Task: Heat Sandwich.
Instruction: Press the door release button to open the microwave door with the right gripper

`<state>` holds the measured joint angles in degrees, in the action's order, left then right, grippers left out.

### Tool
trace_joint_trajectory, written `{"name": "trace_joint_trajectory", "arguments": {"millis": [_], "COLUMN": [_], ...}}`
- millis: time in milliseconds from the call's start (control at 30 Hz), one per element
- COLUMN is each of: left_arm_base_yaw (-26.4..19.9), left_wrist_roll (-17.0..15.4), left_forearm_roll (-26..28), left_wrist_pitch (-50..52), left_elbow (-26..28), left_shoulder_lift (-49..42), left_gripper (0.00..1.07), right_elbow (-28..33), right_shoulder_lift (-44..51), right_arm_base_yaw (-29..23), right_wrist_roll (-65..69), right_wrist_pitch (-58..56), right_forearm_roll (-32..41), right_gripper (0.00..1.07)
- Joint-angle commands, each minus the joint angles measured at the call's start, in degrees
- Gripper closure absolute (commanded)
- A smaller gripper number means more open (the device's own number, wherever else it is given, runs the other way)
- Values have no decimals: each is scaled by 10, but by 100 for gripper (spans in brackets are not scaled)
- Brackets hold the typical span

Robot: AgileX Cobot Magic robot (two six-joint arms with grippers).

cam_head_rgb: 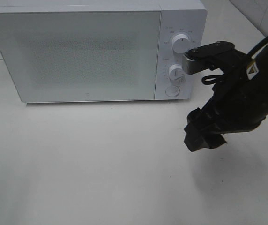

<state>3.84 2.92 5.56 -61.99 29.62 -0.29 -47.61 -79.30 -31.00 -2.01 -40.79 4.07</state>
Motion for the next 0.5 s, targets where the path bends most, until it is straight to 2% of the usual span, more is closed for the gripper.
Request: {"name": "trace_joint_trajectory", "arguments": {"millis": [33,300,433,500], "left_arm_base_yaw": [-3,-3,-3,-3], "left_wrist_roll": [-2,-2,-2,-2], "left_forearm_roll": [5,5,5,5], "left_wrist_pitch": [8,8,8,8], "left_elbow": [-1,-1,-1,-1], "left_shoulder_lift": [-10,-10,-10,-10], "left_gripper": [10,10,10,10], "right_elbow": [-11,-14,-14,-14], "right_shoulder_lift": [24,113,212,230], "right_arm_base_yaw": [3,1,1,1], "right_wrist_roll": [-12,-15,-14,-14], "right_wrist_pitch": [-68,-138,-168,-174], "right_forearm_roll": [-16,-15,-13,-13], "right_gripper": [32,32,32,32]}}
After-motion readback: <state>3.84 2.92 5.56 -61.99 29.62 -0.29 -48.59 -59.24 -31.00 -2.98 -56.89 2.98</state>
